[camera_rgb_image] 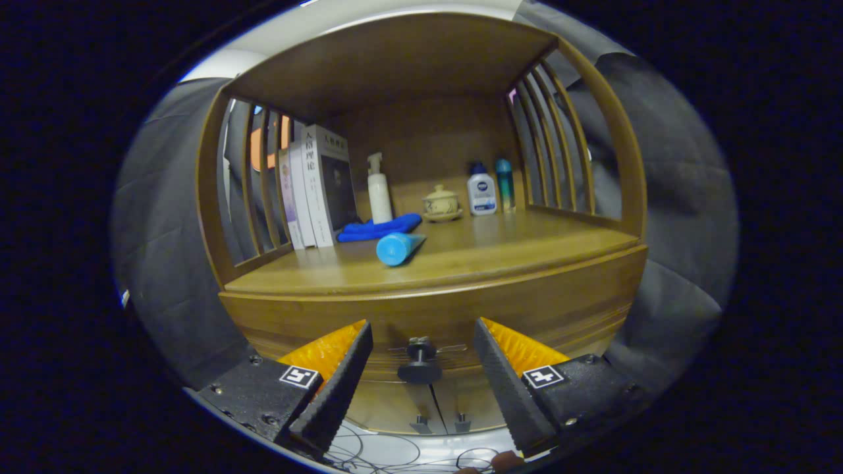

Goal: Pull open the drawer, take out the items inside it, and place them on the countertop above the cabinet.

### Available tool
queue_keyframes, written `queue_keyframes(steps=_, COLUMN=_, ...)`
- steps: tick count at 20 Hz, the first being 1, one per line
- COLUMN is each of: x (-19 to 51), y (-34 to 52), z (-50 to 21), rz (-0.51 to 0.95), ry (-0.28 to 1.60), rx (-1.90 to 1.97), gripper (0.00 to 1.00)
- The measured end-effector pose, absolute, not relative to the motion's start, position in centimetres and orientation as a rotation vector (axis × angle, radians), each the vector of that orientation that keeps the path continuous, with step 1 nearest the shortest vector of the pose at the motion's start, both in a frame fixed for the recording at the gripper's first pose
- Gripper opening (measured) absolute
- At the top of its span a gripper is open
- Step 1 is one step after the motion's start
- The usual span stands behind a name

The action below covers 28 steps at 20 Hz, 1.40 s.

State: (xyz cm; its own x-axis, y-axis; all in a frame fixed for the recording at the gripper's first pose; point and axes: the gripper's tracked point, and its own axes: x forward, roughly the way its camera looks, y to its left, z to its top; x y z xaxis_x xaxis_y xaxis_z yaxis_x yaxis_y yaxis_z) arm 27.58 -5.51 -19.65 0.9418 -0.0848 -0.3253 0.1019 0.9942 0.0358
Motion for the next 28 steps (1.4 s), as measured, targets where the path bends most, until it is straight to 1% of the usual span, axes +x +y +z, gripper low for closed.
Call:
queue_keyframes(steps=9, x=20.0, y=-2.4, z=-11.9, rz=0.036, ry=0.234, rx=-0.013, gripper=0.98)
queue_keyframes(steps=12, x=17.2, y=-1.7, z=-10.3, rz=0.047, ry=0.209, rx=-0.038, gripper=0.98)
queue_keyframes(steps=21, x=10.0, y=-0.4, z=-9.8, rz=0.079, ry=0.225, rx=-0.066, gripper=0.98)
queue_keyframes(steps=28, x=8.5, y=0.0, z=-8.7, rz=0.095, ry=0.199, rx=-0.046, gripper=0.98)
